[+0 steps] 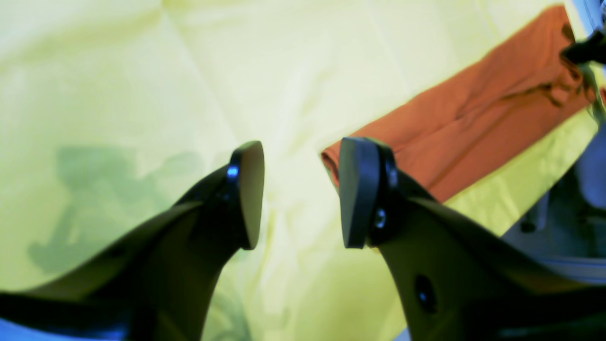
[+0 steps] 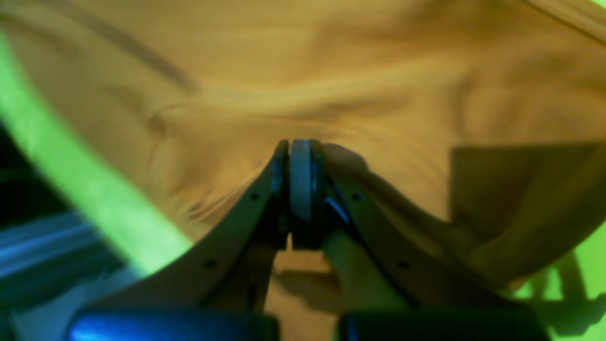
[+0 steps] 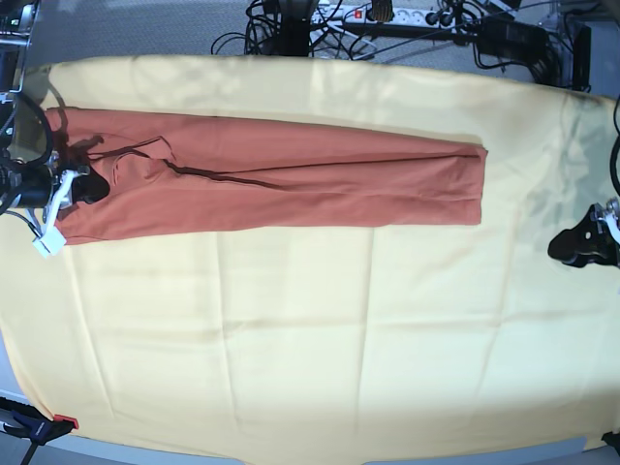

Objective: Fold the T-shirt properly
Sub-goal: 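Open both grippers and move them to the folded strip's ends, then grasp both ends of the folded strip with both grippers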

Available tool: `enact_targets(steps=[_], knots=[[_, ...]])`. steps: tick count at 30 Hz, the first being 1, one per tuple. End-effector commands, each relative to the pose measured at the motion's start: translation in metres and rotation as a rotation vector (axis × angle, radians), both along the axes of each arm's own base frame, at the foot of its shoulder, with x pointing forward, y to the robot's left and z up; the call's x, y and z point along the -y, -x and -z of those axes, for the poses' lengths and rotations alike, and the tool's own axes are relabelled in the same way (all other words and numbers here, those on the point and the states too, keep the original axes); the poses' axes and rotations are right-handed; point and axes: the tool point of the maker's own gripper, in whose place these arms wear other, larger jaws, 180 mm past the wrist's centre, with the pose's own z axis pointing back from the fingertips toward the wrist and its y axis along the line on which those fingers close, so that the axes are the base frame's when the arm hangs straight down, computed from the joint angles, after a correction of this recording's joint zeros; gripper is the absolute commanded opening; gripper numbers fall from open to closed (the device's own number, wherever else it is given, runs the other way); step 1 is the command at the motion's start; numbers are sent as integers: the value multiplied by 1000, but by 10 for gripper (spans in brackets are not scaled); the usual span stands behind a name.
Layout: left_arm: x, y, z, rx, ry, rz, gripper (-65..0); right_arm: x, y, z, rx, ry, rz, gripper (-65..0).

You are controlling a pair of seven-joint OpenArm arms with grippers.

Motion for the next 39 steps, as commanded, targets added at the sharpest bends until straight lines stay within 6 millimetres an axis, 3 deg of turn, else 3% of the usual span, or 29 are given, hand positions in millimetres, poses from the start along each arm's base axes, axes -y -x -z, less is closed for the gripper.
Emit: enact_targets(steps=[1,8,16,25,31,39], knots=[[-2,-3,-12,35,12,-3,-368,8,-9,-10,48,24,11,-650],[23,17,38,-65,71,5,-368,8,14,28,-10,105,19,-650],[41,19,70,-119,60,-7,-368,8,15,29,-10,104,20,-650],[41,35,90,-167,52,-29,-367,8,14,28,-8,102,21,-650],[50,49,96,-190,129,-29,-333,8,14,28,-8,102,20,-650],[78,52,108,-195,208,-18,-333,8,14,28,-8,102,20,-650]])
